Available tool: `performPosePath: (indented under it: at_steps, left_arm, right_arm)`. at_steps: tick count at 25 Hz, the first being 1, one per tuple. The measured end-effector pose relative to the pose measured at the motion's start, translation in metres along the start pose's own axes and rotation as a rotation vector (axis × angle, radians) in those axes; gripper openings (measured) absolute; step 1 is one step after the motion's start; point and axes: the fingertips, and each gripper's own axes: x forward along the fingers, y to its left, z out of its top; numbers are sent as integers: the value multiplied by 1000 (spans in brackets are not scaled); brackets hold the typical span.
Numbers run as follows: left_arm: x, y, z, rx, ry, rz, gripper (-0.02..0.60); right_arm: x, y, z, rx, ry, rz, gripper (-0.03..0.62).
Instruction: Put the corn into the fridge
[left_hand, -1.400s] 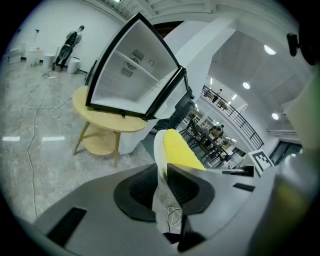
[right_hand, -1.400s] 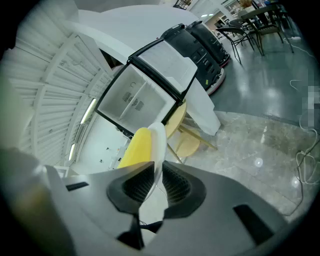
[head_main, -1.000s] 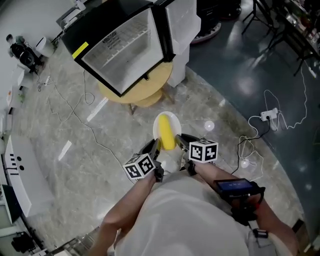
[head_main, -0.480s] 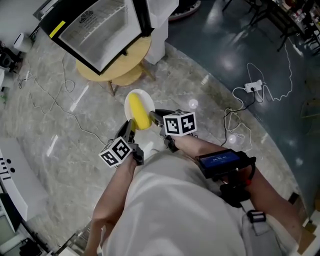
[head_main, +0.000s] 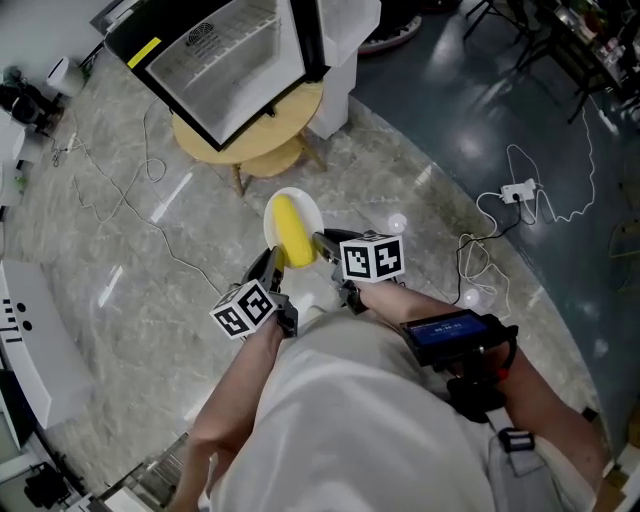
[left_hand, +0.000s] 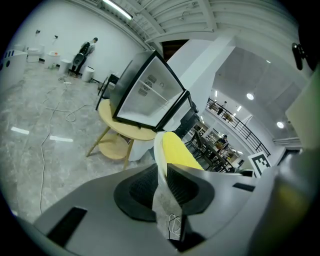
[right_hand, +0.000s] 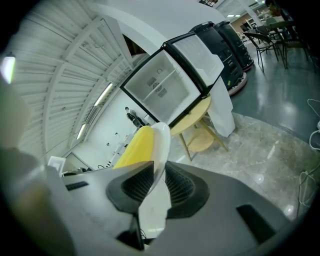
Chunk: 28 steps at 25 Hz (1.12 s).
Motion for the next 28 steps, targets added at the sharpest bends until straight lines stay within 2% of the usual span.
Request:
performPosePath:
  at_steps: [28]
  left_arm:
    - [8,5,-4,-27,11,12,64]
  right_arm:
    - [5,-8,-1,21,20,-4,54]
